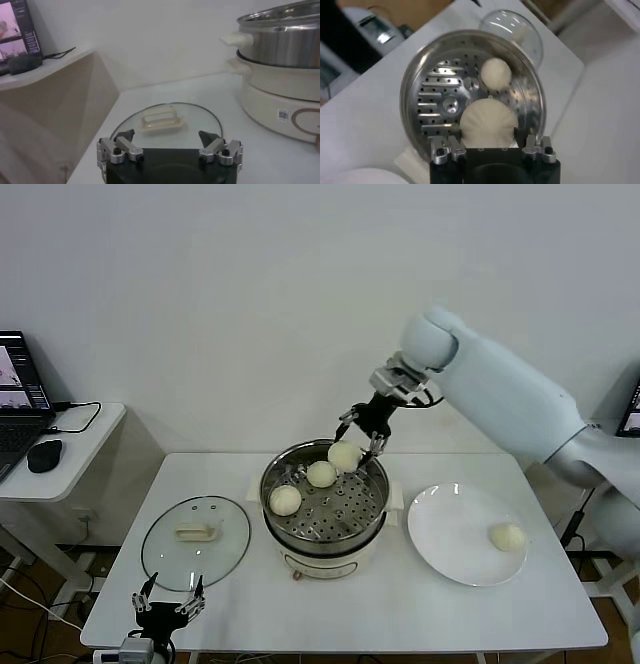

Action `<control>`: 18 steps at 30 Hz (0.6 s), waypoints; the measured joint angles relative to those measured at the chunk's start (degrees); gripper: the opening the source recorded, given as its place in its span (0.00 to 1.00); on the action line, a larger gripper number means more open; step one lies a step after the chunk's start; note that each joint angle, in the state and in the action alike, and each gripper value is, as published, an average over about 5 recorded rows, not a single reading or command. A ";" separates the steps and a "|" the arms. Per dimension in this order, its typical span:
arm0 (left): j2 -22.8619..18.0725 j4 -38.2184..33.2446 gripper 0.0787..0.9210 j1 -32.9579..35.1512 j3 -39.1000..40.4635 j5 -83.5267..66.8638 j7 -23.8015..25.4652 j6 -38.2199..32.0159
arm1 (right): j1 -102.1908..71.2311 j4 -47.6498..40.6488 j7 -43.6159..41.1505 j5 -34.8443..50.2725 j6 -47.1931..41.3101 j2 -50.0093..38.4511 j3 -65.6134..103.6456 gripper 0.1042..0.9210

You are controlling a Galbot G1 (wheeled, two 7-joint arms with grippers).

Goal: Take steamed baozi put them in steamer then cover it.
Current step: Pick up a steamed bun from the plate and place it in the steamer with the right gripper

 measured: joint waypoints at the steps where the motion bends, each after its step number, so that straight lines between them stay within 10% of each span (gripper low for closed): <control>1: -0.02 -0.01 0.88 0.01 0.00 -0.01 -0.01 -0.01 | 0.00 0.52 0.05 -0.47 0.91 0.28 -0.54 0.67; 18: -0.30 -1.42 0.88 0.25 -0.49 -0.57 -0.11 -0.03 | -1.04 8.09 3.91 -14.62 14.54 5.27 -7.98 0.68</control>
